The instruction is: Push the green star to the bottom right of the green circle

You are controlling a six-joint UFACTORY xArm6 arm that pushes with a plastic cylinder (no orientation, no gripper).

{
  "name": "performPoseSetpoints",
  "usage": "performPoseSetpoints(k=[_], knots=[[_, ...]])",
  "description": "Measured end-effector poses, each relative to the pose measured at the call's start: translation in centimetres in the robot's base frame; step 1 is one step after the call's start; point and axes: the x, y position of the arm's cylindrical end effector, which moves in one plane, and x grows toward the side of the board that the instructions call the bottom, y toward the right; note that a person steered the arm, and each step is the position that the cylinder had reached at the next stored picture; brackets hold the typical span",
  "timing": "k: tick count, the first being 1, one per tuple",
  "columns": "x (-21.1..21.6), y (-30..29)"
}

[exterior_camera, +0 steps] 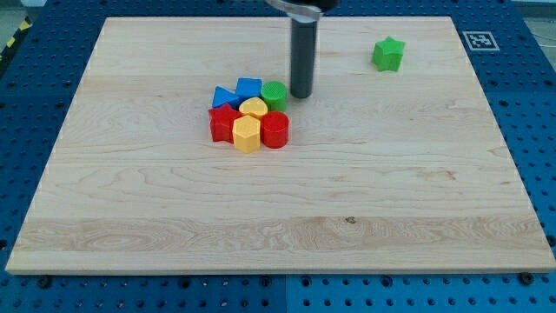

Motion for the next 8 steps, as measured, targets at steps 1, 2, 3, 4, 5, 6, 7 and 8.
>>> performPoseSetpoints(k=[1,2,3,4,5,6,7,8], knots=[[-5.3,3.4],[-11.1,7.3],[-14.0,12.5],[-12.9,16.7],[-11.9,15.6],[-10.6,13.9],[-7.4,13.8],[-4.0,13.8]])
